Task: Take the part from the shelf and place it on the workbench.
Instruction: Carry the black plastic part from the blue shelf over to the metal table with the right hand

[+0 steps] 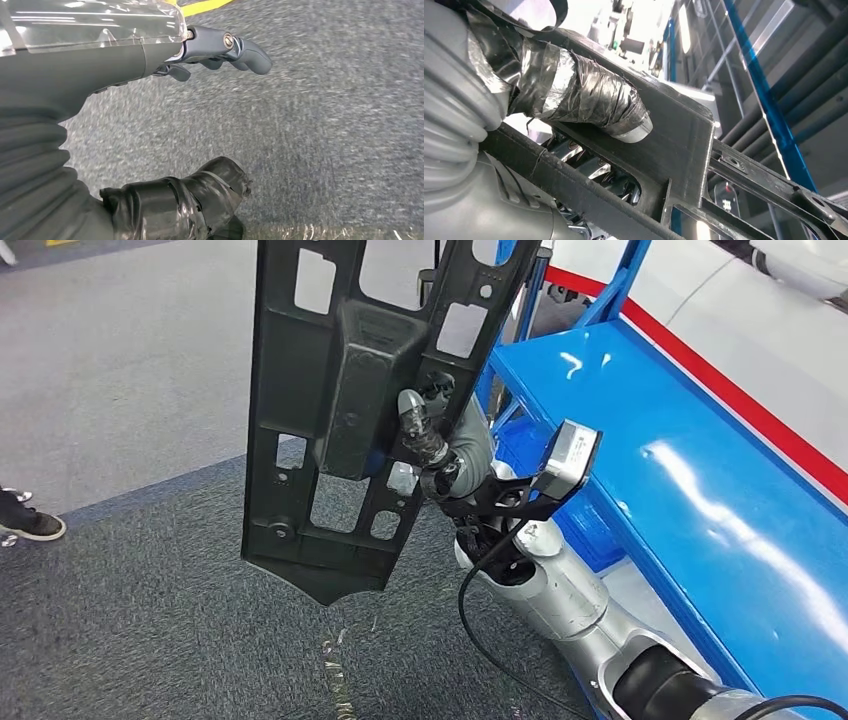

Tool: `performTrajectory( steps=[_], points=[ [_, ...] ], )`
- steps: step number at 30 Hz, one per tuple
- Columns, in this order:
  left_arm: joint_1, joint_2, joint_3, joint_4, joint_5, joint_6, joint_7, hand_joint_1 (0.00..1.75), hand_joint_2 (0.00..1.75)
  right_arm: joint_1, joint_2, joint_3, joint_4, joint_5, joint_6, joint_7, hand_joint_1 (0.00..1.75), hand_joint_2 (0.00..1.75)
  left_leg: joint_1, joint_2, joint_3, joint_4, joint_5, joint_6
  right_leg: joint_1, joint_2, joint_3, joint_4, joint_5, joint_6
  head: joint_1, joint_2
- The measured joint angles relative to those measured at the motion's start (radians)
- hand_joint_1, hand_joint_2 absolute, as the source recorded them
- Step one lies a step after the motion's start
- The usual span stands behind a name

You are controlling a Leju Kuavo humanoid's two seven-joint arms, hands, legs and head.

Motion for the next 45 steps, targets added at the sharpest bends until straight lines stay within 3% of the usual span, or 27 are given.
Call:
performTrajectory(
  steps=[1, 3, 5, 7, 9, 10, 12, 13, 16, 18, 20, 22, 23, 25, 27, 28, 29, 31, 33, 35, 36, 38, 40, 42, 43, 45],
  points=[
    [-0.001, 0.0, 0.0, 0.0, 0.0, 0.0, 0.0, 0.0, 1.75, 0.0, 0.0, 0.0, 0.0, 0.0, 0.0, 0.0, 1.75, 1.75, 0.001, -0.013, -0.006, 0.012, -0.005, -0.006, -0.005, 0.025, 0.021, -0.052, 0.02, 0.001, -0.001, 0.0],
    [-0.002, 0.0, 0.0, 0.0, 0.0, 0.0, -0.002, 0.0, 1.75, 0.0, 0.001, 0.0, 0.001, 0.001, 0.001, 0.0, 1.75, 1.75, 0.004, -0.035, -0.022, 0.027, -0.009, -0.018, -0.008, 0.057, 0.037, -0.091, 0.023, 0.001, -0.001, 0.0],
    [0.001, 0.0, 0.0, 0.0, 0.0, -0.001, -0.004, 0.0, 1.75, -0.001, 0.002, 0.0, 0.001, 0.004, 0.002, 0.001, 1.75, 1.75, 0.008, -0.053, -0.03, 0.027, -0.007, -0.027, -0.006, 0.039, 0.041, -0.095, 0.024, -0.008, -0.001, 0.0],
    [0.004, -0.001, 0.0, 0.0, 0.0, 0.0, -0.006, 0.0, 1.75, -0.003, 0.004, 0.0, 0.002, 0.011, 0.002, 0.001, 1.75, 1.75, 0.007, -0.02, -0.046, 0.055, -0.023, -0.037, -0.006, 0.014, 0.049, -0.102, 0.025, -0.021, -0.005, 0.0],
    [0.0, -0.003, 0.0, 0.0, 0.0, 0.001, -0.007, 0.0, 1.75, -0.003, 0.007, 0.0, 0.003, 0.016, 0.003, 0.001, 1.75, 1.75, 0.005, 0.045, -0.093, 0.151, -0.067, -0.046, -0.003, -0.013, 0.057, -0.108, 0.024, -0.029, -0.01, 0.0],
    [-0.003, -0.003, 0.0, 0.0, 0.0, 0.001, -0.007, 0.0, 1.75, -0.004, 0.008, 0.0, 0.003, 0.017, 0.003, 0.001, 1.75, 1.75, 0.007, 0.064, -0.125, 0.214, -0.091, -0.049, 0.0, -0.028, 0.058, -0.108, 0.022, -0.032, -0.011, 0.0],
    [-0.004, -0.003, 0.0, 0.0, 0.0, 0.005, -0.006, 0.0, 1.75, -0.003, 0.008, 0.0, 0.005, 0.017, 0.002, 0.001, 1.75, 1.75, 0.009, 0.08, -0.164, 0.283, -0.102, -0.05, 0.004, -0.057, 0.061, -0.108, 0.018, -0.035, -0.011, 0.0],
    [-0.002, -0.003, 0.0, 0.0, 0.002, 0.01, -0.005, 0.0, 1.75, -0.003, 0.008, 0.0, 0.006, 0.017, 0.001, 0.001, 1.75, 1.75, 0.009, 0.083, -0.157, 0.266, -0.084, -0.048, 0.006, -0.07, 0.063, -0.108, 0.015, -0.036, -0.011, 0.0],
    [-0.002, -0.003, 0.0, 0.0, 0.011, 0.02, -0.003, 0.0, 1.75, -0.004, 0.008, 0.0, 0.007, 0.017, 0.0, 0.002, 1.75, 1.75, -0.004, 0.123, -0.059, 0.081, -0.006, -0.032, 0.01, -0.105, 0.075, -0.11, 0.006, -0.032, -0.011, 0.0],
    [-0.005, -0.002, 0.0, 0.0, 0.013, 0.021, -0.003, 0.0, 1.75, -0.004, 0.008, 0.0, 0.008, 0.017, 0.0, 0.003, 1.75, 1.75, -0.018, 0.143, -0.026, 0.019, 0.002, -0.02, 0.013, -0.124, 0.081, -0.116, 0.002, -0.026, -0.011, 0.0],
    [-0.003, 0.001, 0.0, 0.0, 0.012, 0.021, -0.004, 0.0, 1.75, -0.004, 0.008, 0.0, 0.01, 0.016, 0.001, 0.005, 1.75, 1.75, -0.023, 0.126, -0.02, 0.008, 0.003, -0.011, 0.014, -0.142, 0.088, -0.123, -0.001, -0.017, -0.01, 0.0],
    [0.001, 0.003, 0.0, 0.0, 0.011, 0.022, -0.005, 0.0, 1.75, -0.005, 0.008, 0.0, 0.013, 0.016, 0.002, 0.006, 1.75, 1.75, -0.018, 0.105, -0.006, -0.01, 0.008, -0.002, 0.012, -0.119, 0.087, -0.106, -0.018, -0.008, -0.009, 0.0],
    [0.0, 0.003, 0.0, 0.0, 0.01, 0.023, -0.006, 0.0, 1.75, -0.005, 0.008, -0.001, 0.013, 0.016, 0.002, 0.006, 1.75, 1.75, -0.015, 0.096, 0.001, -0.018, 0.011, 0.004, 0.011, -0.093, 0.072, -0.071, -0.037, -0.006, -0.008, 0.0],
    [-0.003, 0.003, 0.0, 0.0, 0.008, 0.025, -0.006, 0.0, 1.75, -0.005, 0.008, -0.001, 0.015, 0.016, 0.002, 0.006, 1.75, 1.75, -0.011, 0.076, 0.007, -0.022, 0.01, 0.014, 0.011, -0.044, 0.009, 0.046, -0.085, -0.006, -0.006, 0.0],
    [-0.005, 0.003, 0.0, 0.0, 0.004, 0.028, -0.002, 0.0, 1.75, -0.001, 0.008, -0.001, 0.017, 0.014, 0.003, 0.007, 1.75, 1.75, -0.011, 0.051, 0.007, -0.017, 0.006, 0.016, 0.01, -0.035, -0.047, 0.131, -0.098, -0.003, -0.004, 0.0],
    [-0.004, 0.003, 0.0, 0.0, 0.002, 0.028, 0.001, 0.0, 1.75, 0.0, 0.008, -0.001, 0.018, 0.013, 0.003, 0.008, 1.75, 1.75, -0.009, 0.036, 0.007, -0.012, 0.003, 0.014, 0.008, -0.033, -0.053, 0.125, -0.078, -0.001, -0.004, 0.0],
    [-0.002, 0.002, 0.0, 0.0, -0.002, 0.028, 0.004, 0.0, 1.75, 0.001, 0.008, -0.001, 0.019, 0.012, 0.004, 0.008, 1.75, 1.75, -0.007, 0.021, 0.007, -0.005, -0.002, 0.011, 0.004, -0.03, -0.04, 0.082, -0.042, 0.002, -0.004, 0.0],
    [0.0, 0.002, 0.0, 0.0, -0.005, 0.028, 0.006, 0.0, 1.75, 0.0, 0.008, -0.001, 0.02, 0.01, 0.005, 0.009, 1.75, 1.75, -0.002, -0.006, 0.0, 0.018, -0.016, -0.001, -0.005, 0.006, 0.009, -0.035, 0.015, 0.008, -0.004, 0.0],
    [-0.001, 0.002, 0.0, 0.0, -0.004, 0.029, 0.005, 0.0, 1.75, 0.0, 0.008, -0.001, 0.022, 0.01, 0.006, 0.01, 1.75, 1.75, 0.001, -0.03, -0.014, 0.036, -0.023, -0.013, -0.009, 0.039, 0.032, -0.086, 0.025, 0.008, -0.005, 0.0],
    [0.001, 0.002, 0.0, 0.0, -0.001, 0.03, 0.004, 0.0, 1.75, -0.001, 0.008, -0.001, 0.023, 0.009, 0.007, 0.012, 1.75, 1.75, 0.005, -0.051, -0.023, 0.036, -0.02, -0.022, -0.006, 0.028, 0.035, -0.088, 0.022, -0.002, -0.006, 0.0],
    [0.005, 0.001, 0.0, 0.0, 0.0, 0.03, 0.004, 0.0, 1.75, -0.002, 0.008, -0.001, 0.024, 0.009, 0.007, 0.013, 1.75, 1.75, 0.006, -0.049, -0.025, 0.038, -0.021, -0.026, -0.005, 0.017, 0.038, -0.091, 0.022, -0.008, -0.006, 0.0],
    [0.009, 0.0, 0.0, 0.0, 0.002, 0.029, 0.004, 0.0, 1.75, -0.005, 0.01, -0.001, 0.024, 0.009, 0.007, 0.013, 1.75, 1.75, 0.004, -0.001, -0.044, 0.077, -0.043, -0.035, -0.006, -0.006, 0.048, -0.099, 0.023, -0.02, -0.012, 0.0],
    [0.007, 0.0, 0.0, 0.0, 0.003, 0.029, 0.003, 0.0, 1.75, -0.005, 0.011, -0.001, 0.025, 0.013, 0.006, 0.014, 1.75, 1.75, 0.004, 0.061, -0.098, 0.184, -0.089, -0.043, -0.001, -0.031, 0.056, -0.103, 0.02, -0.029, -0.017, 0.0],
    [0.004, -0.001, 0.0, 0.0, 0.003, 0.031, -0.001, 0.0, 1.75, -0.004, 0.011, -0.001, 0.026, 0.017, 0.003, 0.014, 1.75, 1.75, 0.006, 0.079, -0.153, 0.28, -0.115, -0.045, 0.004, -0.059, 0.059, -0.104, 0.015, -0.032, -0.017, 0.0],
    [0.005, -0.002, 0.0, 0.0, 0.002, 0.035, -0.003, 0.0, 1.75, -0.003, 0.011, -0.001, 0.027, 0.019, 0.002, 0.014, 1.75, 1.75, 0.007, 0.082, -0.159, 0.285, -0.106, -0.044, 0.006, -0.072, 0.061, -0.104, 0.012, -0.033, -0.018, 0.0],
    [0.007, -0.004, 0.0, 0.0, -0.001, 0.044, -0.006, 0.0, 1.75, -0.002, 0.011, -0.001, 0.027, 0.02, 0.001, 0.014, 1.75, 1.75, 0.005, 0.097, -0.113, 0.189, -0.045, -0.037, 0.009, -0.095, 0.068, -0.104, 0.006, -0.032, -0.018, 0.0]
  ],
)
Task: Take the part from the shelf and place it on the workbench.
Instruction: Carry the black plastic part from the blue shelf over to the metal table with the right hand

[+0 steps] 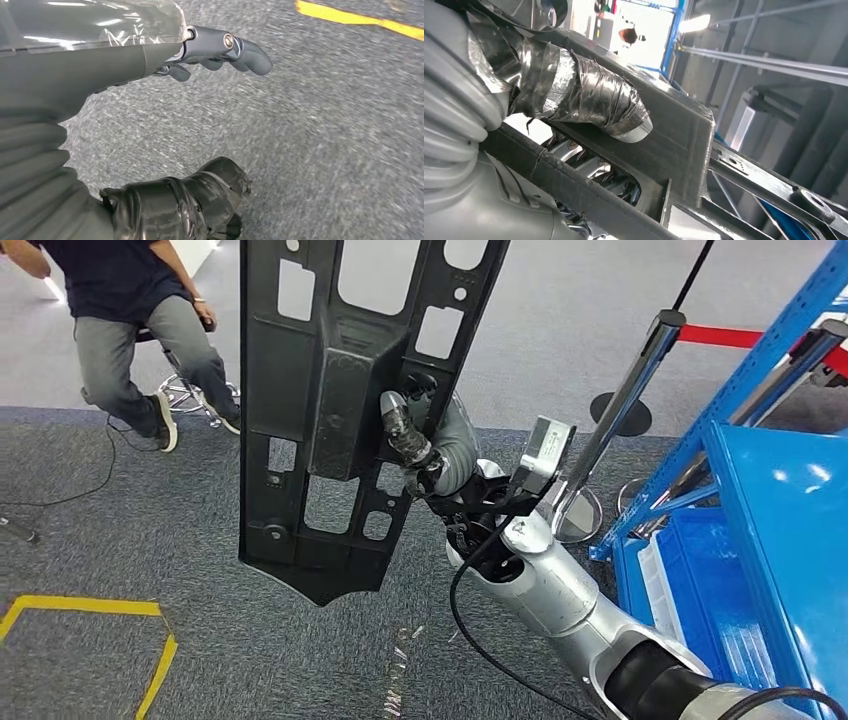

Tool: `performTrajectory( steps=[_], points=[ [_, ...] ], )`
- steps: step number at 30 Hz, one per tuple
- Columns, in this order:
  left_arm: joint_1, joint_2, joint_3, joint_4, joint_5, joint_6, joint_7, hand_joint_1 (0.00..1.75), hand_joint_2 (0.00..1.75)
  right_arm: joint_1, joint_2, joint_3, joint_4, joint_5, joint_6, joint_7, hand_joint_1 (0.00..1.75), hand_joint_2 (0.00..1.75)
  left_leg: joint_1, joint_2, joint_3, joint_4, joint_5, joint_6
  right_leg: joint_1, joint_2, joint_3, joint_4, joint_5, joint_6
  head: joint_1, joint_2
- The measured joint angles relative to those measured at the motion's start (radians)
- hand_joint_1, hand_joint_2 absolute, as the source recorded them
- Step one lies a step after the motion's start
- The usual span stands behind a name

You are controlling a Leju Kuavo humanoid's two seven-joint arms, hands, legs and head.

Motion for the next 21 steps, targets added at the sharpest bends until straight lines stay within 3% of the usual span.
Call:
performTrajectory(
  steps=[2, 3, 4, 6, 8, 10, 12, 13, 14, 15, 17, 19, 21],
  points=[
    [-0.003, -0.001, 0.0, 0.0, -0.002, 0.003, -0.001, 0.0, 1.75, 0.0, 0.0, 0.0, 0.0, 0.001, -0.001, 0.0, 1.75, 1.75, -0.015, 0.047, 0.062, -0.119, 0.038, 0.01, 0.004, -0.021, 0.01, -0.004, -0.006, 0.003, 0.0, 0.0],
    [-0.006, -0.002, 0.0, 0.0, -0.002, 0.002, -0.002, 0.0, 1.75, 0.0, 0.0, 0.0, 0.0, 0.001, -0.002, -0.001, 1.75, 1.75, -0.023, 0.065, 0.079, -0.151, 0.043, 0.017, 0.006, -0.031, 0.014, -0.008, -0.008, 0.006, 0.0, 0.0],
    [-0.008, -0.002, 0.0, 0.0, -0.002, 0.002, -0.003, 0.0, 1.75, 0.0, 0.0, 0.0, 0.0, 0.0, -0.003, -0.001, 1.75, 1.75, -0.031, 0.071, 0.084, -0.162, 0.038, 0.024, 0.008, -0.042, 0.018, -0.014, -0.009, 0.01, 0.0, 0.0],
    [-0.007, -0.002, 0.0, 0.0, -0.002, 0.003, -0.003, 0.0, 1.75, 0.0, 0.0, 0.0, 0.0, -0.004, -0.004, -0.004, 1.75, 1.75, -0.031, 0.048, 0.093, -0.178, 0.042, 0.037, 0.008, -0.057, 0.027, -0.02, -0.014, 0.021, 0.001, 0.0],
    [-0.005, -0.003, 0.0, 0.0, -0.003, -0.001, -0.003, 0.0, 1.75, 0.001, 0.0, -0.001, 0.002, -0.009, -0.002, -0.008, 1.75, 1.75, -0.024, 0.025, 0.109, -0.196, 0.046, 0.047, 0.006, -0.021, 0.021, 0.009, -0.035, 0.031, 0.002, 0.0],
    [-0.007, -0.003, 0.0, 0.0, -0.003, -0.008, -0.003, 0.0, 1.75, 0.003, 0.0, -0.004, 0.003, -0.011, 0.0, -0.011, 1.75, 1.75, -0.02, 0.001, 0.119, -0.203, 0.047, 0.061, 0.005, 0.037, -0.034, 0.117, -0.082, 0.033, 0.003, 0.0],
    [-0.009, -0.003, 0.0, 0.0, -0.002, -0.011, -0.003, 0.0, 1.75, 0.01, 0.0, -0.006, 0.004, -0.013, 0.001, -0.013, 1.75, 1.75, -0.02, -0.028, 0.121, -0.202, 0.044, 0.068, 0.004, 0.057, -0.104, 0.23, -0.112, 0.033, 0.005, 0.0],
    [-0.008, -0.003, 0.0, 0.0, -0.002, -0.011, -0.003, 0.0, 1.75, 0.014, 0.0, -0.006, 0.005, -0.014, 0.001, -0.013, 1.75, 1.75, -0.02, -0.044, 0.123, -0.2, 0.043, 0.067, 0.003, 0.06, -0.121, 0.245, -0.101, 0.034, 0.005, 0.0],
    [-0.007, -0.003, 0.0, 0.0, -0.002, -0.012, -0.003, 0.0, 1.75, 0.016, 0.0, -0.006, 0.006, -0.015, 0.001, -0.013, 1.75, 1.75, -0.019, -0.06, 0.124, -0.196, 0.04, 0.065, 0.001, 0.061, -0.12, 0.222, -0.072, 0.036, 0.004, 0.0],
    [-0.005, -0.003, 0.0, 0.0, -0.002, -0.013, -0.004, 0.0, 1.75, 0.017, 0.0, -0.006, 0.007, -0.017, 0.002, -0.013, 1.75, 1.75, -0.017, -0.076, 0.124, -0.19, 0.035, 0.061, -0.002, 0.069, -0.103, 0.168, -0.03, 0.038, 0.005, 0.0],
    [-0.003, -0.003, 0.0, 0.0, 0.0, -0.017, -0.009, 0.0, 1.75, 0.016, 0.0, -0.008, 0.008, -0.02, 0.002, -0.013, 1.75, 1.75, -0.013, -0.104, 0.115, -0.17, 0.024, 0.05, -0.012, 0.118, -0.06, 0.054, 0.024, 0.04, 0.004, 0.0],
    [-0.004, -0.002, 0.0, 0.0, 0.004, -0.021, -0.016, 0.0, 1.75, 0.019, 0.0, -0.009, 0.01, -0.024, 0.003, -0.01, 1.75, 1.75, -0.008, -0.127, 0.099, -0.157, 0.02, 0.038, -0.015, 0.154, -0.043, 0.01, 0.026, 0.038, 0.003, 0.0],
    [-0.001, 0.0, 0.0, 0.0, 0.008, -0.023, -0.022, 0.0, 1.75, 0.02, 0.0, -0.011, 0.013, -0.025, 0.003, -0.008, 1.75, 1.75, -0.002, -0.146, 0.091, -0.158, 0.024, 0.026, -0.012, 0.138, -0.037, 0.002, 0.027, 0.029, 0.004, 0.0]
  ],
)
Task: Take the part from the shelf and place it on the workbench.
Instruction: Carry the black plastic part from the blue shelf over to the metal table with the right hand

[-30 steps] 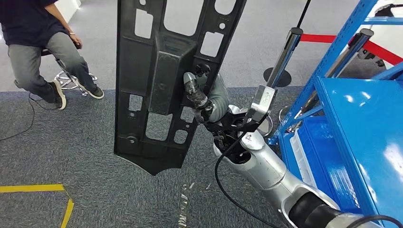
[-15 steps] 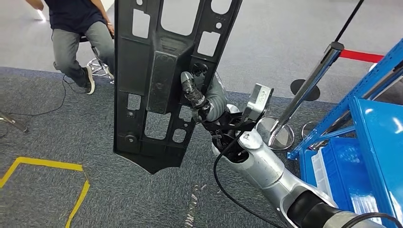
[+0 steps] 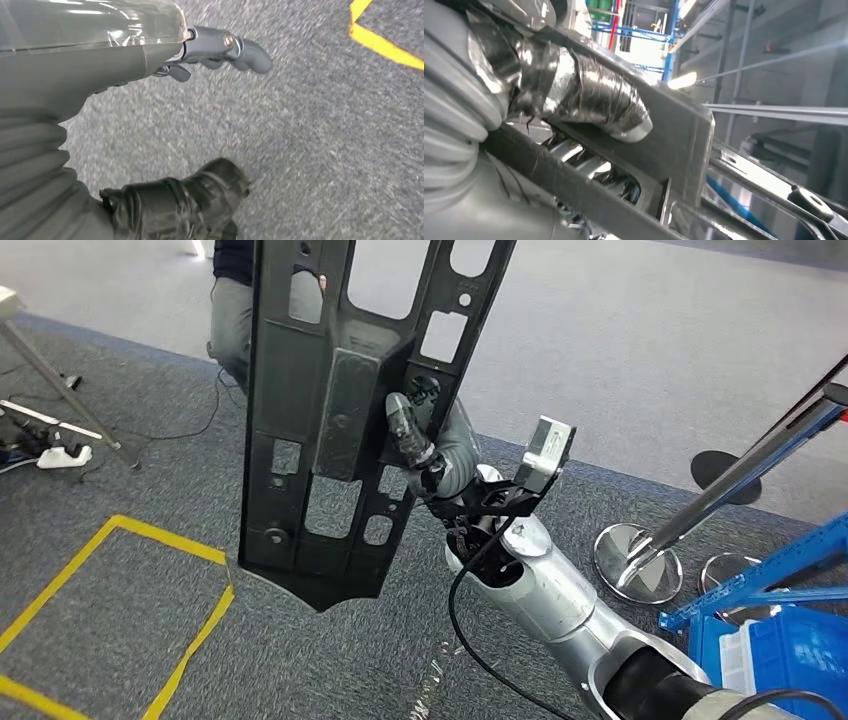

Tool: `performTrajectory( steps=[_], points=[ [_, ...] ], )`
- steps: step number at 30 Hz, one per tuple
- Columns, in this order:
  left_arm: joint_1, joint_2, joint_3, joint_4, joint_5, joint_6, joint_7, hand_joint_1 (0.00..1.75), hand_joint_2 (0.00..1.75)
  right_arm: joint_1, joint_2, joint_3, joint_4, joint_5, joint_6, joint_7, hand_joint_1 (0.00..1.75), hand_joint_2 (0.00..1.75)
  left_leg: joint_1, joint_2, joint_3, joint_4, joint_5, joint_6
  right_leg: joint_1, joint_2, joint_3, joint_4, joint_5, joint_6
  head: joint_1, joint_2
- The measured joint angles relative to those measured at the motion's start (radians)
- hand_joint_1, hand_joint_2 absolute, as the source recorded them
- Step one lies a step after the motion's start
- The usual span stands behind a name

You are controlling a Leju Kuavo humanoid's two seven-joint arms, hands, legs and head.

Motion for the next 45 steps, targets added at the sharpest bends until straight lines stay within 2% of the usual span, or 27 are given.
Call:
performTrajectory(
  steps=[2, 4, 6, 7, 9, 11, 13, 15, 17, 18, 20, 21, 22, 23, 24, 26, 27, 29, 31, 33, 35, 37, 38, 40, 42, 44, 45],
  points=[
    [0.006, 0.001, 0.0, 0.0, 0.002, -0.001, -0.004, 0.0, 1.75, 0.0, 0.001, -0.002, 0.004, 0.0, 0.001, 0.001, 1.75, 1.75, -0.002, 0.037, -0.01, 0.021, -0.012, -0.012, 0.0, -0.026, 0.014, -0.014, 0.002, -0.013, -0.003, 0.0],
    [0.006, -0.001, 0.0, 0.0, 0.003, -0.001, -0.005, 0.0, 1.75, -0.001, 0.001, -0.002, 0.005, 0.0, 0.003, 0.0, 1.75, 1.75, -0.002, 0.102, -0.053, 0.108, -0.052, -0.024, 0.002, -0.054, 0.027, -0.024, 0.002, -0.022, -0.008, 0.0],
    [0.003, -0.001, 0.0, 0.0, 0.003, -0.003, -0.005, 0.0, 1.75, 0.001, 0.001, -0.002, 0.007, 0.0, 0.004, 0.0, 1.75, 1.75, 0.004, 0.126, -0.115, 0.218, -0.088, -0.032, 0.005, -0.083, 0.031, -0.026, -0.002, -0.026, -0.009, 0.0],
    [0.004, -0.001, 0.0, 0.0, 0.003, -0.003, -0.005, 0.0, 1.75, 0.002, 0.001, -0.002, 0.008, 0.0, 0.004, 0.0, 1.75, 1.75, 0.006, 0.13, -0.131, 0.241, -0.087, -0.034, 0.006, -0.097, 0.032, -0.026, -0.004, -0.026, -0.009, 0.0],
    [0.008, -0.001, 0.0, 0.0, 0.003, -0.004, -0.005, 0.0, 1.75, 0.002, 0.001, -0.002, 0.009, 0.0, 0.004, 0.0, 1.75, 1.75, 0.008, 0.139, -0.103, 0.178, -0.038, -0.033, 0.007, -0.122, 0.036, -0.026, -0.009, -0.025, -0.009, 0.0],
    [0.007, 0.0, 0.0, 0.0, 0.003, -0.004, -0.005, 0.0, 1.75, 0.002, 0.002, -0.002, 0.009, 0.0, 0.004, 0.0, 1.75, 1.75, 0.0, 0.171, -0.032, 0.044, 0.011, -0.024, 0.01, -0.143, 0.043, -0.026, -0.015, -0.02, -0.009, 0.0],
    [0.004, 0.0, 0.0, 0.0, 0.002, -0.004, -0.005, 0.0, 1.75, 0.002, 0.002, -0.002, 0.009, 0.0, 0.004, 0.0, 1.75, 1.75, -0.012, 0.191, 0.002, -0.02, 0.019, -0.012, 0.013, -0.161, 0.049, -0.028, -0.02, -0.011, -0.008, 0.0],
    [0.005, 0.001, 0.0, 0.0, 0.002, -0.004, -0.004, 0.0, 1.75, 0.001, 0.002, -0.002, 0.009, 0.0, 0.004, 0.0, 1.75, 1.75, -0.016, 0.175, 0.008, -0.027, 0.017, 0.0, 0.013, -0.176, 0.057, -0.033, -0.024, 0.0, -0.008, 0.0],
    [0.009, 0.003, 0.0, 0.0, 0.001, -0.008, -0.004, 0.0, 1.75, 0.0, 0.002, -0.003, 0.009, 0.0, 0.005, 0.0, 1.75, 1.75, -0.011, 0.156, 0.024, -0.042, 0.02, 0.011, 0.011, -0.155, 0.059, -0.018, -0.039, 0.01, -0.007, 0.0],
    [0.008, 0.002, 0.0, 0.0, 0.001, -0.011, -0.004, 0.0, 1.75, 0.0, 0.002, -0.003, 0.009, 0.001, 0.006, 0.0, 1.75, 1.75, -0.008, 0.147, 0.032, -0.049, 0.023, 0.017, 0.01, -0.131, 0.044, 0.018, -0.059, 0.012, -0.006, 0.0],
    [0.005, 0.002, 0.0, 0.0, 0.001, -0.018, -0.005, 0.0, 1.75, 0.001, 0.001, -0.003, 0.009, 0.002, 0.009, 0.0, 1.75, 1.75, -0.006, 0.129, 0.037, -0.053, 0.023, 0.026, 0.009, -0.089, -0.019, 0.138, -0.111, 0.011, -0.005, 0.0],
    [0.003, 0.002, 0.0, 0.0, 0.001, -0.02, -0.006, 0.0, 1.75, 0.004, 0.001, -0.003, 0.009, 0.003, 0.011, 0.0, 1.75, 1.75, -0.006, 0.117, 0.037, -0.052, 0.023, 0.028, 0.009, -0.082, -0.054, 0.197, -0.129, 0.012, -0.004, 0.0],
    [0.003, 0.002, 0.0, 0.0, 0.002, -0.021, -0.006, 0.0, 1.75, 0.006, 0.001, -0.003, 0.009, 0.004, 0.014, 0.0, 1.75, 1.75, -0.007, 0.104, 0.037, -0.05, 0.021, 0.028, 0.009, -0.079, -0.078, 0.229, -0.129, 0.013, -0.004, 0.0],
    [0.004, 0.002, 0.0, 0.0, 0.002, -0.021, -0.007, 0.0, 1.75, 0.008, 0.001, -0.003, 0.009, 0.004, 0.016, 0.0, 1.75, 1.75, -0.006, 0.09, 0.037, -0.046, 0.019, 0.028, 0.008, -0.078, -0.086, 0.228, -0.11, 0.013, -0.004, 0.0],
    [0.005, 0.002, 0.0, 0.0, 0.002, -0.022, -0.007, 0.0, 1.75, 0.008, 0.0, -0.003, 0.009, 0.005, 0.018, 0.0, 1.75, 1.75, -0.005, 0.076, 0.037, -0.04, 0.015, 0.026, 0.006, -0.075, -0.075, 0.188, -0.075, 0.014, -0.004, 0.0],
    [0.007, 0.002, 0.0, 0.0, -0.001, -0.025, -0.006, 0.0, 1.75, 0.008, -0.001, -0.004, 0.009, 0.006, 0.02, 0.0, 1.75, 1.75, -0.004, 0.05, 0.033, -0.024, 0.005, 0.017, 0.001, -0.043, -0.027, 0.064, -0.011, 0.014, -0.004, 0.0],
    [0.006, 0.004, 0.0, 0.0, -0.003, -0.028, -0.004, 0.0, 1.75, 0.008, -0.002, -0.004, 0.008, 0.008, 0.021, 0.0, 1.75, 1.75, -0.004, 0.038, 0.027, -0.015, 0.001, 0.011, -0.002, -0.023, -0.007, 0.02, 0.002, 0.014, -0.004, 0.0],
    [0.006, 0.008, 0.0, 0.001, -0.007, -0.035, -0.001, 0.0, 1.75, 0.011, -0.002, -0.004, 0.007, 0.015, 0.021, 0.0, 1.75, 1.75, -0.001, 0.016, 0.015, -0.007, -0.001, -0.001, -0.001, -0.004, 0.006, -0.006, -0.002, 0.009, -0.005, 0.0],
    [0.01, 0.013, 0.0, 0.001, -0.008, -0.038, 0.002, 0.0, 1.75, 0.012, -0.002, -0.004, 0.006, 0.021, 0.021, 0.0, 1.75, 1.75, 0.004, 0.004, 0.01, -0.008, 0.0, -0.012, -0.001, -0.027, 0.011, -0.012, 0.001, -0.002, -0.005, 0.0],
    [0.013, 0.016, 0.0, 0.001, -0.008, -0.038, 0.004, 0.0, 1.75, 0.012, -0.002, -0.004, 0.004, 0.023, 0.021, -0.001, 1.75, 1.75, 0.003, 0.047, -0.01, 0.03, -0.023, -0.022, -0.003, -0.051, 0.022, -0.023, 0.003, -0.013, -0.009, 0.0],
    [0.01, 0.018, 0.0, 0.002, -0.009, -0.04, 0.005, 0.0, 1.75, 0.013, -0.002, -0.004, 0.002, 0.024, 0.022, -0.001, 1.75, 1.75, 0.003, 0.107, -0.066, 0.138, -0.073, -0.033, -0.001, -0.077, 0.028, -0.028, 0.001, -0.021, -0.014, 0.0],
    [0.008, 0.019, 0.0, 0.002, -0.01, -0.043, 0.007, 0.0, 1.75, 0.015, -0.002, -0.004, 0.001, 0.03, 0.022, 0.0, 1.75, 1.75, 0.007, 0.126, -0.12, 0.233, -0.099, -0.039, 0.0, -0.103, 0.031, -0.028, -0.002, -0.024, -0.015, 0.0],
    [0.009, 0.019, 0.0, 0.002, -0.011, -0.045, 0.008, 0.0, 1.75, 0.016, -0.002, -0.004, 0.001, 0.035, 0.022, 0.001, 1.75, 1.75, 0.009, 0.13, -0.126, 0.239, -0.09, -0.04, 0.001, -0.115, 0.032, -0.028, -0.005, -0.024, -0.015, 0.0],
    [0.012, 0.02, 0.0, 0.002, -0.011, -0.048, 0.008, 0.0, 1.75, 0.016, -0.002, -0.004, 0.001, 0.041, 0.023, 0.005, 1.75, 1.75, 0.009, 0.144, -0.079, 0.144, -0.03, -0.037, 0.001, -0.137, 0.039, -0.028, -0.011, -0.022, -0.015, 0.0],
    [0.01, 0.022, 0.0, 0.002, -0.011, -0.051, 0.009, 0.0, 1.75, 0.015, -0.002, -0.004, 0.001, 0.042, 0.023, 0.008, 1.75, 1.75, -0.001, 0.183, -0.016, 0.023, 0.012, -0.026, 0.005, -0.159, 0.047, -0.029, -0.018, -0.015, -0.014, 0.0],
    [0.007, 0.025, 0.0, 0.002, -0.011, -0.054, 0.01, 0.0, 1.75, 0.014, -0.002, -0.004, 0.001, 0.045, 0.026, 0.012, 1.75, 1.75, -0.013, 0.198, 0.006, -0.02, 0.013, -0.013, 0.009, -0.179, 0.054, -0.031, -0.024, -0.005, -0.014, 0.0],
    [0.007, 0.026, 0.0, 0.002, -0.011, -0.055, 0.011, 0.0, 1.75, 0.013, -0.002, -0.004, 0.001, 0.046, 0.028, 0.013, 1.75, 1.75, -0.015, 0.185, 0.007, -0.022, 0.013, -0.006, 0.011, -0.189, 0.058, -0.033, -0.027, 0.0, -0.013, 0.0]
  ],
)
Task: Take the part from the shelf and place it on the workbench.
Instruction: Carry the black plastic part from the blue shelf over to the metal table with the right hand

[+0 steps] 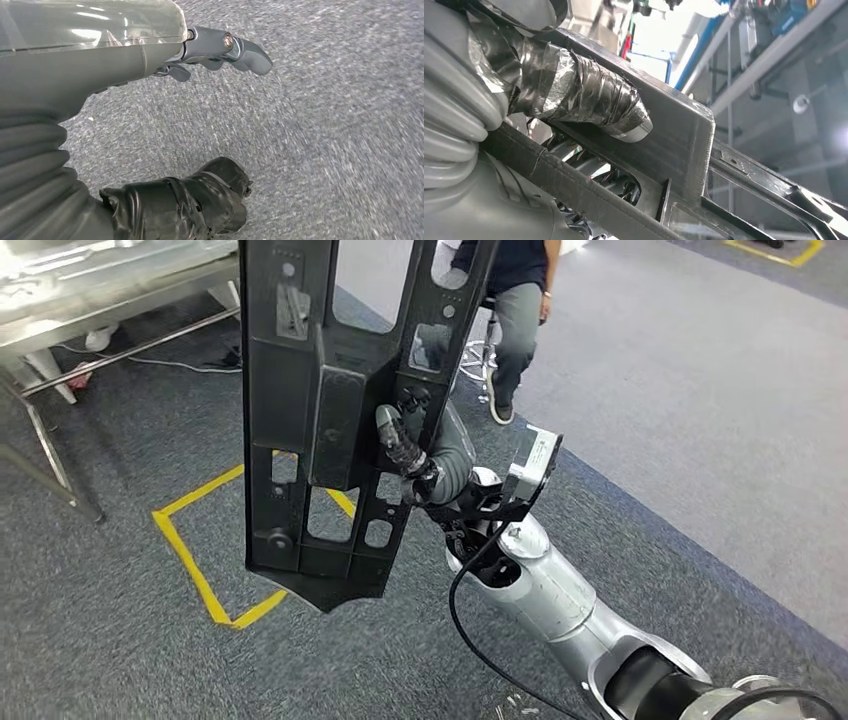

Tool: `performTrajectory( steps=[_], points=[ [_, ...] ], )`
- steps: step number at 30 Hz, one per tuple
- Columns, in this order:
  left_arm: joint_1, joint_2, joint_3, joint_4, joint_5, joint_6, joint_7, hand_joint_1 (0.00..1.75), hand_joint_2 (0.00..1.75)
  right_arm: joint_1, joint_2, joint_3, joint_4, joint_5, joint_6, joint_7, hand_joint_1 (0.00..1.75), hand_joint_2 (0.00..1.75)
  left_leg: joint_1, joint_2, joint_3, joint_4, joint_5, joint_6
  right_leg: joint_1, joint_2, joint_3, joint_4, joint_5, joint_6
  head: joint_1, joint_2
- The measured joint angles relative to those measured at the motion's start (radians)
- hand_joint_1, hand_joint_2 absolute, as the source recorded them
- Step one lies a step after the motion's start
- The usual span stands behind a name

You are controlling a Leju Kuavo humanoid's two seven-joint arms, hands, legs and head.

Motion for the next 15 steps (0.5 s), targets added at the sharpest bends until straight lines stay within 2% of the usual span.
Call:
performTrajectory(
  steps=[1, 2, 3, 5, 6, 7, 8, 9, 11, 12, 13, 15],
  points=[
    [0.001, 0.001, 0.0, 0.0, 0.0, 0.0, 0.001, 0.0, 1.75, -0.001, 0.0, 0.0, 0.0, 0.002, 0.002, 0.001, 1.75, 1.75, 0.003, -0.013, 0.004, -0.005, 0.001, 0.006, -0.001, -0.007, 0.003, -0.002, -0.004, 0.006, 0.0, 0.0],
    [0.003, 0.001, 0.0, 0.0, 0.0, 0.0, 0.001, 0.0, 1.75, -0.003, 0.0, 0.0, 0.0, 0.004, 0.005, 0.002, 1.75, 1.75, 0.006, -0.025, 0.01, -0.012, 0.003, 0.011, -0.002, 0.003, 0.006, 0.003, -0.01, 0.011, 0.001, 0.0],
    [0.004, 0.001, 0.0, 0.0, 0.0, 0.0, 0.0, 0.0, 1.75, -0.007, 0.0, 0.0, 0.0, 0.006, 0.007, 0.003, 1.75, 1.75, 0.009, -0.035, 0.017, -0.019, 0.005, 0.018, -0.002, 0.024, -0.001, 0.025, -0.025, 0.015, 0.001, 0.0],
    [0.001, 0.001, 0.0, 0.0, -0.001, -0.001, 0.0, 0.0, 1.75, -0.012, -0.002, 0.0, 0.0, 0.009, 0.011, 0.007, 1.75, 1.75, 0.012, -0.056, 0.025, -0.025, 0.006, 0.027, -0.004, 0.081, -0.051, 0.129, -0.073, 0.016, 0.003, 0.0],
    [-0.002, 0.001, 0.0, 0.0, -0.002, -0.001, 0.0, 0.0, 1.75, -0.011, -0.002, 0.0, 0.0, 0.009, 0.012, 0.009, 1.75, 1.75, 0.012, -0.066, 0.026, -0.024, 0.005, 0.032, -0.003, 0.097, -0.087, 0.193, -0.096, 0.016, 0.004, 0.0],
    [-0.003, 0.001, 0.0, 0.0, -0.001, -0.001, 0.0, 0.0, 1.75, -0.009, -0.003, 0.0, 0.001, 0.008, 0.013, 0.011, 1.75, 1.75, 0.012, -0.076, 0.026, -0.022, 0.004, 0.034, -0.003, 0.105, -0.118, 0.241, -0.106, 0.016, 0.004, 0.0],
    [-0.004, 0.001, 0.0, 0.0, 0.0, -0.001, 0.0, 0.0, 1.75, -0.008, -0.004, 0.0, 0.002, 0.002, 0.015, 0.013, 1.75, 1.75, 0.012, -0.087, 0.027, -0.02, 0.001, 0.035, -0.003, 0.108, -0.136, 0.259, -0.097, 0.017, 0.004, 0.0],
    [-0.003, 0.001, 0.0, 0.0, 0.0, -0.001, 0.0, 0.0, 1.75, -0.007, -0.005, 0.0, 0.002, -0.008, 0.019, 0.014, 1.75, 1.75, 0.012, -0.095, 0.027, -0.015, -0.002, 0.035, -0.004, 0.109, -0.136, 0.238, -0.07, 0.018, 0.004, 0.0],
    [0.0, 0.001, 0.0, 0.0, 0.002, -0.001, 0.001, 0.0, 1.75, -0.008, -0.005, 0.0, 0.003, -0.035, 0.027, 0.011, 1.75, 1.75, 0.014, -0.112, 0.026, -0.001, -0.014, 0.03, -0.006, 0.114, -0.096, 0.124, 0.001, 0.016, 0.004, 0.0],
    [0.001, 0.001, 0.0, 0.0, 0.002, -0.001, 0.001, 0.0, 1.75, -0.009, -0.005, 0.0, 0.004, -0.046, 0.029, 0.008, 1.75, 1.75, 0.013, -0.117, 0.023, 0.009, -0.02, 0.025, -0.006, 0.118, -0.074, 0.071, 0.022, 0.013, 0.004, 0.0],
    [0.002, 0.001, 0.0, 0.0, 0.003, -0.001, 0.0, 0.0, 1.75, -0.009, -0.005, 0.0, 0.004, -0.055, 0.029, 0.004, 1.75, 1.75, 0.013, -0.121, 0.02, 0.014, -0.025, 0.019, -0.005, 0.122, -0.06, 0.038, 0.03, 0.01, 0.004, 0.0],
    [0.001, 0.001, 0.0, 0.0, 0.004, -0.001, 0.0, 0.0, 1.75, -0.009, -0.004, 0.0, 0.004, -0.064, 0.029, 0.0, 1.75, 1.75, 0.011, -0.123, 0.014, 0.02, -0.028, 0.011, -0.002, 0.127, -0.055, 0.024, 0.027, 0.004, 0.003, 0.0]
  ],
)
